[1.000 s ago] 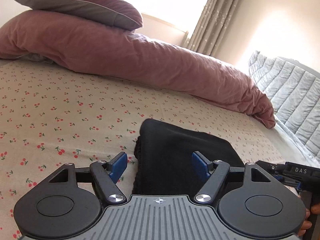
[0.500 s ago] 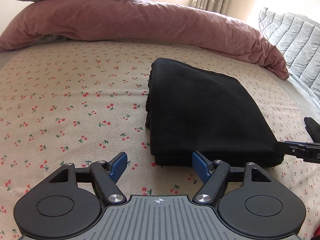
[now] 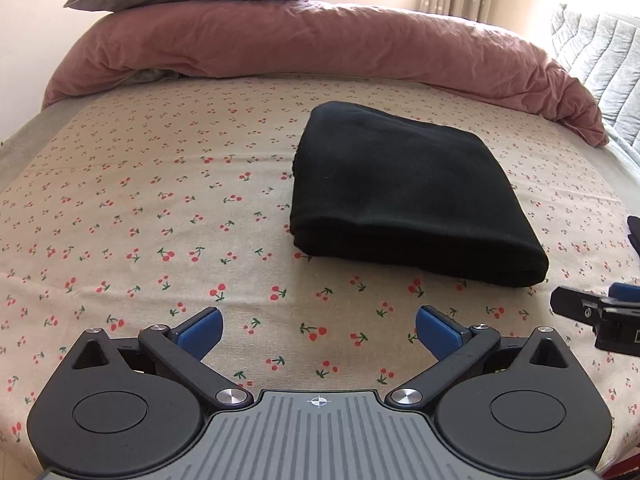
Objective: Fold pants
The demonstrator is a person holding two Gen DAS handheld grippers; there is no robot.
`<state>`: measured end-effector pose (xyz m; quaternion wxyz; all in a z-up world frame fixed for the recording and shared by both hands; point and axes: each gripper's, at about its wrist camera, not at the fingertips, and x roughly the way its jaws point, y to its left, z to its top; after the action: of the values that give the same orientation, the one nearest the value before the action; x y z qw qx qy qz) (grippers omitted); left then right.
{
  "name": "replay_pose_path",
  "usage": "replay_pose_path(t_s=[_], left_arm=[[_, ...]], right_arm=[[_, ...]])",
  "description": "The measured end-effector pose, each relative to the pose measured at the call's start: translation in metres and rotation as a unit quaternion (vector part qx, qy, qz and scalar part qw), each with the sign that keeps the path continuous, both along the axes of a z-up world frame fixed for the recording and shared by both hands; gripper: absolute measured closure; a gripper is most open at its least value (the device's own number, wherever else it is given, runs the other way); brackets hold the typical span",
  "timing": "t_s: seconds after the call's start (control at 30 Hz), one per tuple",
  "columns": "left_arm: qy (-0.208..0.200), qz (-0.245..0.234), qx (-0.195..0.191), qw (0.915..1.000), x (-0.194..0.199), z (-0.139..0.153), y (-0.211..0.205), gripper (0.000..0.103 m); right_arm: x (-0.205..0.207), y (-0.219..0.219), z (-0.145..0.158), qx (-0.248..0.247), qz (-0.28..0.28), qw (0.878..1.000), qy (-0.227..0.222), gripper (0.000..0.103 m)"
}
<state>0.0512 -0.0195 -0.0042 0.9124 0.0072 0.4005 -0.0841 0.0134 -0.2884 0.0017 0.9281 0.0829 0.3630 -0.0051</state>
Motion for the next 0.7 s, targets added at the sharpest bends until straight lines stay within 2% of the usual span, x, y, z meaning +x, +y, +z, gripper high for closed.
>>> replay_pose_path(t_s=[0.1, 0.27, 0.47, 0.7], left_arm=[[0.002, 0.009, 0.007, 0.9999, -0.003, -0.004, -0.001, 0.0], [0.0, 0.019, 0.04, 0.999, -0.005, -0.016, -0.005, 0.0], [0.004, 0.015, 0.048, 0.9987, -0.004, -0.025, -0.009, 0.0], [0.004, 0.015, 0.051, 0.9986, -0.004, -0.028, -0.013, 0.0]], right_arm=[[-0.004, 0.008, -0.005, -0.026, -0.008, 1.0, 0.008, 0.002], [-0.006, 0.017, -0.014, -0.055, -0.007, 0.998, 0.007, 0.002], [-0.003, 0.025, -0.024, -0.099, -0.012, 0.995, 0.003, 0.002], [-0.001, 0.021, -0.024, -0.068, -0.011, 0.998, 0.009, 0.002]])
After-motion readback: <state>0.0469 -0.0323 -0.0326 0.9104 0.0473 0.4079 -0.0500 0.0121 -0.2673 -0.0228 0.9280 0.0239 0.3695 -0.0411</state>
